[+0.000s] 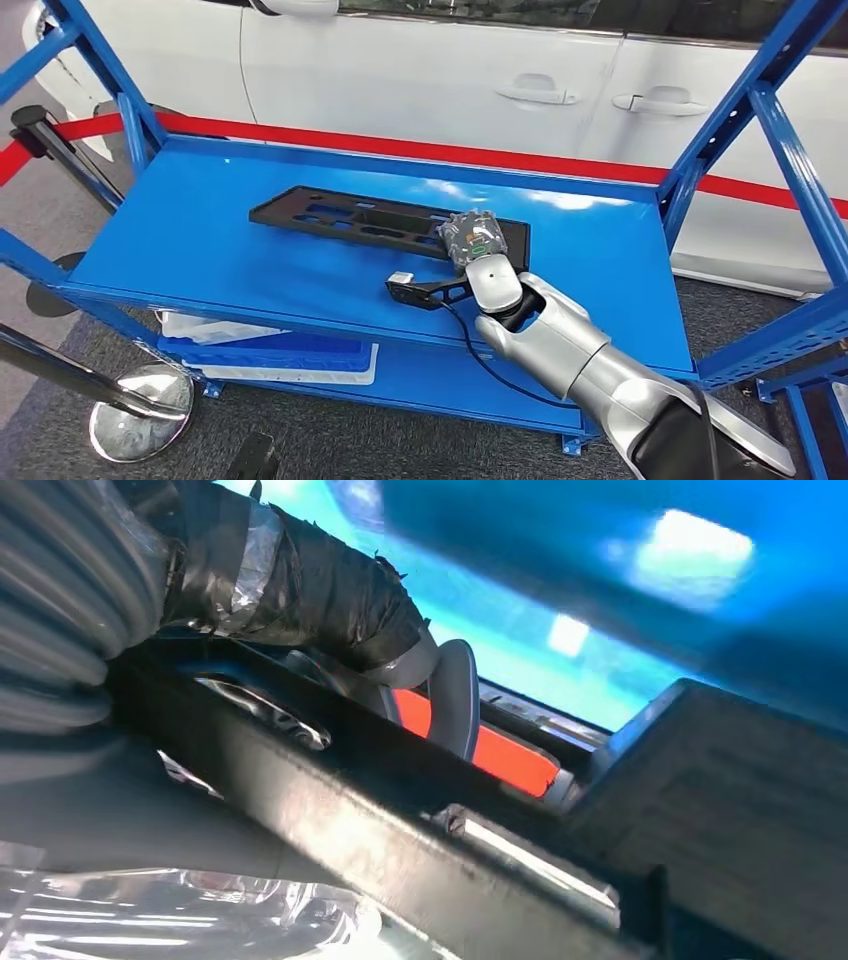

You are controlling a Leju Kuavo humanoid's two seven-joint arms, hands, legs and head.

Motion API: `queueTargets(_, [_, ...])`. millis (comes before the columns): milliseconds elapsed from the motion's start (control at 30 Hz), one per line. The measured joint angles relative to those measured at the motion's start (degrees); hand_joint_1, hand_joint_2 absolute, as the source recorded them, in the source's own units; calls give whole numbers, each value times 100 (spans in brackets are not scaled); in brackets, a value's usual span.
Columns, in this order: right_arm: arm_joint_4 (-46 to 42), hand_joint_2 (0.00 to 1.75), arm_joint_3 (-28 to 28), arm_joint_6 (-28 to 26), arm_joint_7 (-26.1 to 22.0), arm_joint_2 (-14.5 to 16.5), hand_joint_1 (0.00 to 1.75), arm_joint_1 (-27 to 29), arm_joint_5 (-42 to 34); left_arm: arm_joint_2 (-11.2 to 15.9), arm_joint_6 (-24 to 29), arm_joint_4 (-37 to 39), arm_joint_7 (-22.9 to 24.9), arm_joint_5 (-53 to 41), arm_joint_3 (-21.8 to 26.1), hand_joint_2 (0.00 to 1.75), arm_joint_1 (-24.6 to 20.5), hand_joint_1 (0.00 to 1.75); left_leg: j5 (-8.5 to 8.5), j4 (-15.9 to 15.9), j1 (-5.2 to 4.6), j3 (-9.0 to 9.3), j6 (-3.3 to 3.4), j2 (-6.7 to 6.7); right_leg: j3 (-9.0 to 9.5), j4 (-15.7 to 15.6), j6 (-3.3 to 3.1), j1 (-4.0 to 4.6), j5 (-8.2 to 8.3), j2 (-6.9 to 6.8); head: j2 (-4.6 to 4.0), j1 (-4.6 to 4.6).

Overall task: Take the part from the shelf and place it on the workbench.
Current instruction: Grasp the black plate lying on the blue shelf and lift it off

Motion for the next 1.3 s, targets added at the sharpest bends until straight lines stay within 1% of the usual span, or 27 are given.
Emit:
queueTargets(33, [-4,175,1,-11,0,-5,175,9,5,2,-3,0,0,0,0,175,0,0,-6,5,-2,1,12,-1,-165,326,9,-8,-104,0,0,1])
queueTargets(67, [-5,175,0,-34,-1,-11,175,22,22,3,-8,0,-2,0,0,175,2,0,-14,14,-1,3,15,-4,-266,500,18,-18,-107,-2,0,2])
queueTargets(100, [-12,175,0,-71,-1,-17,175,30,49,4,-14,0,-5,0,0,175,5,0,-25,27,1,5,16,-8,-270,465,26,-29,-3,-3,0,3])
queueTargets(133, [-30,175,0,-124,-1,-21,175,32,86,4,-21,0,-10,0,0,175,8,0,-41,48,4,9,8,-14,-173,220,31,-41,190,-5,0,4])
queueTargets(167, [-63,175,-1,-193,-2,-23,175,24,135,3,-28,0,-15,1,0,175,10,0,-67,79,7,10,-9,-18,-15,-161,28,-52,394,-6,0,4])
queueTargets(233, [-166,175,-1,-358,-2,-23,175,-2,241,4,-28,0,-25,13,0,175,4,0,-114,143,-5,-12,-60,-20,258,-758,8,-45,604,-3,0,-2])
queueTargets(267, [-233,175,-2,-460,1,-25,175,-11,312,6,-8,0,-30,33,0,175,0,0,-126,166,-11,-26,-88,-20,318,-890,-9,-33,613,1,0,-8])
queueTargets(333, [-392,175,-3,-739,21,-36,175,-14,523,9,77,0,6,85,0,175,-3,0,-121,172,-11,-39,-141,-19,332,-920,-63,-18,607,11,0,-18])
queueTargets(400, [-609,175,-24,-1152,62,-52,175,-12,873,5,186,0,137,131,0,175,3,0,-195,261,7,-78,-203,-10,352,-961,-130,-30,628,13,0,-27])
queueTargets(433, [-739,175,-49,-1374,79,-57,175,-13,1075,1,239,0,227,149,0,175,3,0,-300,429,14,-152,-234,-7,364,-983,-160,-44,638,11,0,-38])
queueTargets(533, [-1187,175,-172,-1953,87,-63,175,-12,1694,-11,410,0,501,193,0,175,14,0,-773,1472,30,-642,-311,-2,381,-987,-207,-47,634,4,0,-58])
queueTargets(567, [-1344,175,-218,-2091,75,-63,175,-3,1888,-14,476,0,591,197,0,175,26,0,-837,1723,32,-768,-322,-2,387,-979,-212,-46,630,3,0,-57])
queueTargets(600, [-1496,175,-266,-2199,52,-63,175,14,2065,-19,544,0,672,191,0,175,36,0,-789,1759,33,-794,-321,-2,392,-968,-215,-45,627,3,0,-58])
queueTargets(633, [-1643,175,-316,-2276,25,-63,175,34,2220,-26,614,0,739,180,0,175,42,0,-639,1564,33,-708,-309,-2,397,-957,-214,-45,620,6,0,-59])
queueTargets(700, [-1937,175,-427,-2396,-43,-63,175,68,2464,-42,766,0,838,146,-1,175,41,0,-266,810,25,-342,-266,-6,396,-935,-198,-37,603,17,0,-58])
queueTargets(733, [-2062,175,-482,-2451,-75,-63,175,84,2548,-51,831,0,868,129,-1,175,36,0,-152,485,14,-188,-240,-11,386,-926,-183,-26,598,23,0,-56])
queueTargets(800, [-2262,175,-577,-2575,-127,-63,175,133,2671,-72,925,0,917,105,-3,175,35,0,-107,222,-14,-72,-205,-22,364,-929,-141,-11,609,27,0,-51])
queueTargets(900, [-2431,175,-670,-2738,-172,-63,175,186,2763,-106,975,0,949,91,-7,175,58,0,-42,156,-5,-103,-123,-16,341,-931,-56,-16,603,24,0,-50])
queueTargets(933, [-2470,175,-692,-2773,-186,-63,175,192,2780,-122,982,0,952,88,-8,175,58,0,0,113,5,-107,-85,-9,312,-856,-28,-13,511,18,0,-40])
queueTargets(967, [-2494,175,-705,-2785,-196,-63,175,198,2788,-137,986,0,954,86,-8,175,53,0,41,71,19,-117,-49,0,251,-672,-11,-12,336,11,0,-26])
queueTargets(1033, [-2554,175,-729,-2796,-216,-64,175,232,2805,-145,993,0,954,85,-9,175,43,0,99,59,10,-163,-10,5,68,-53,0,-14,-119,-6,0,1])
queueTargets(1067, [-2599,175,-746,-2799,-226,-64,175,262,2816,-146,995,0,954,86,-11,175,42,0,117,76,6,-202,1,6,1,240,-5,-14,-274,-8,0,4])
queueTargets(1100, [-2652,175,-767,-2803,-243,-64,175,296,2826,-150,995,0,954,87,-14,175,43,0,135,99,1,-245,1,6,9,377,-13,-11,-317,-8,0,4])
queueTargets(1133, [-2712,175,-791,-2809,-265,-64,175,324,2834,-155,996,0,954,92,-21,175,44,0,155,124,-2,-291,-2,5,115,310,-25,-8,-255,-8,0,6])
queueTargets(1233, [-2886,175,-851,-2821,-332,-61,175,345,2840,-175,1003,0,946,109,-42,175,42,0,220,192,-7,-406,-40,0,773,-658,-70,10,78,-6,0,2])
queueTargets(1267, [-2937,175,-861,-2822,-346,-58,175,347,2838,-180,1007,0,943,113,-45,175,43,0,252,200,-8,-422,-67,-1,906,-889,-81,25,129,-3,0,4])
queueTargets(1300, [-2986,175,-866,-2825,-360,-55,175,349,2831,-184,1014,0,940,115,-48,175,44,0,289,198,-10,-430,-99,-2,953,-998,-91,41,143,0,0,7])
